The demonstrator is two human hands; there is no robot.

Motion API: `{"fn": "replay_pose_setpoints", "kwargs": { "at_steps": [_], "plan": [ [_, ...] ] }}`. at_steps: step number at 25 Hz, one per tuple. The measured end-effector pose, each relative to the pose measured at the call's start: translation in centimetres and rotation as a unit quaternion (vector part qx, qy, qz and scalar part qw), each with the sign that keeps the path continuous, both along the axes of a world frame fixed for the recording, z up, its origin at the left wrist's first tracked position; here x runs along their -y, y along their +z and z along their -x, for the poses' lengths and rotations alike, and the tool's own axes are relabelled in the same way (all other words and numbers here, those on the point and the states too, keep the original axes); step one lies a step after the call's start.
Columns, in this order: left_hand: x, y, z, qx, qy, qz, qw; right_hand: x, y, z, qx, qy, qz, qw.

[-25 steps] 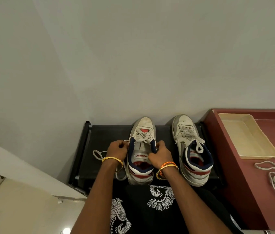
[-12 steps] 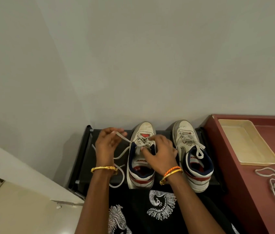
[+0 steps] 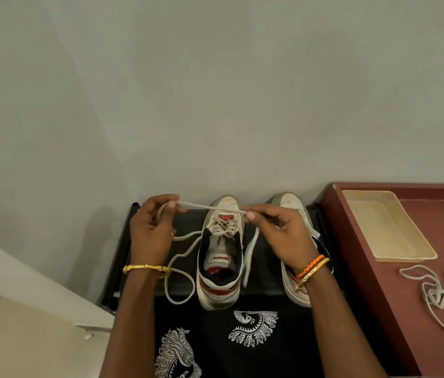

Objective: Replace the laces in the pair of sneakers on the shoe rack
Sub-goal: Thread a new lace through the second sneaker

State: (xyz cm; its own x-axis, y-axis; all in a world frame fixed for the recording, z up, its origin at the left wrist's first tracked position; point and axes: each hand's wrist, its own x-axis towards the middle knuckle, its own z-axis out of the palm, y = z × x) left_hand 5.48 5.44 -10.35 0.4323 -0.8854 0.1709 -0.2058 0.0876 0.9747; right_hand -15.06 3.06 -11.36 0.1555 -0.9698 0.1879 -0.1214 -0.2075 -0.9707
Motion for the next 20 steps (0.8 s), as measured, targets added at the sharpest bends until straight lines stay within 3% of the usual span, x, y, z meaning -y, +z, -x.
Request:
{"fn": "replay_pose_setpoints", "kwargs": {
  "at_steps": [9,14,17,20],
  "plan": [
    [0.5,-3.9,-0.6,-0.055,0.221,-0.057,0.972,1.1,-2.7,2.7,-0.081,-0.054,-0.058,0.994],
    [0.5,-4.8,-1.8,-0.075,0.278,-0.096,0.953,1.3,-3.3,2.8,-0.061,-0.108,-0.072,0.99],
    [0.5,-5.4,-1.9,-0.04,0.337,-0.138,0.93,1.4,-3.9,2.4,-0.054,-0.114,-0.094,0.988],
    [0.4,-5.0,-1.8,0.091,0.363,-0.175,0.911,1.4,-4.3,2.2,-0.006,-0.107,-0.137,0.985]
  ]
}}
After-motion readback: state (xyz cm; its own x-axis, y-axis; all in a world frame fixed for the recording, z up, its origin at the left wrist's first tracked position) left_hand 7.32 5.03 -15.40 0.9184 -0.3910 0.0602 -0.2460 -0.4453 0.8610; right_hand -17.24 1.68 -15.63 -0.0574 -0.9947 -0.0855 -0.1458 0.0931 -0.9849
